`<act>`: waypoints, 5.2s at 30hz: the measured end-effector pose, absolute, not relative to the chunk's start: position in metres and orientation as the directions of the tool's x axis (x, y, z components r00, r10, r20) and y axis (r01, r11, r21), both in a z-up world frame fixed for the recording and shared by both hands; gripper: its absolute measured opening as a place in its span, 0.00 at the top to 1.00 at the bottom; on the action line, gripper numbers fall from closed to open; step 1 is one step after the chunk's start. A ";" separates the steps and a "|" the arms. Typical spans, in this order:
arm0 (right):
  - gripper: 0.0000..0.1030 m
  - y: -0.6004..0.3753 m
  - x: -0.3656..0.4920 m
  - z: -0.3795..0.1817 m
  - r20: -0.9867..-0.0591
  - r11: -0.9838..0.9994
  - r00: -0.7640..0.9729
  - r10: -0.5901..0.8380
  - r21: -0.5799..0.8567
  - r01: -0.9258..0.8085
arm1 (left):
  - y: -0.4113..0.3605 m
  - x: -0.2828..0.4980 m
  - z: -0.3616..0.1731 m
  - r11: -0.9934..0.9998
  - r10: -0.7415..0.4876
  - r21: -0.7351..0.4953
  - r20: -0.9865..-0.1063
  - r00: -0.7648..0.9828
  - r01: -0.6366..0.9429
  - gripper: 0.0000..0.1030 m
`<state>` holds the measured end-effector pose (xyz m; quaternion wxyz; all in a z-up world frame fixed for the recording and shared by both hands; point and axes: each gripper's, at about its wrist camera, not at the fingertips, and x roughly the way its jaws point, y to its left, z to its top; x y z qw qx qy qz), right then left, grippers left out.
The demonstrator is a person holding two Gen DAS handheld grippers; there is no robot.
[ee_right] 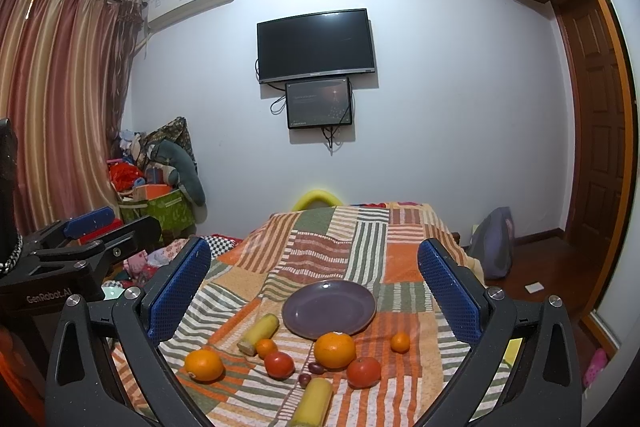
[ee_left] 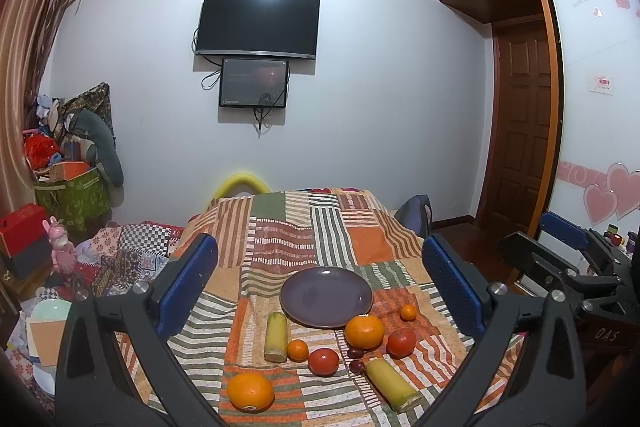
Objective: Organize fruits
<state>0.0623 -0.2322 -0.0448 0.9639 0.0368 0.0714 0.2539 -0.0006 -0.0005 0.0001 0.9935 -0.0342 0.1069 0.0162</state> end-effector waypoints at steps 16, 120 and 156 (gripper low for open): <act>0.00 -0.233 0.063 -0.046 -0.116 0.868 0.861 0.496 0.108 -0.485 | -0.003 -0.002 -0.004 0.998 0.023 -0.055 -0.206 0.978 -0.035 0.00; 0.60 -0.175 0.176 -0.224 -0.780 0.794 0.361 0.512 0.268 -0.546 | 0.091 0.125 -0.241 0.985 -0.064 -0.137 -0.854 0.516 -0.105 0.36; 0.66 -0.194 0.189 -0.114 -0.528 0.817 0.654 0.542 0.148 -0.558 | 0.048 0.163 -0.122 0.998 -0.029 -0.066 -0.677 0.736 -0.021 0.37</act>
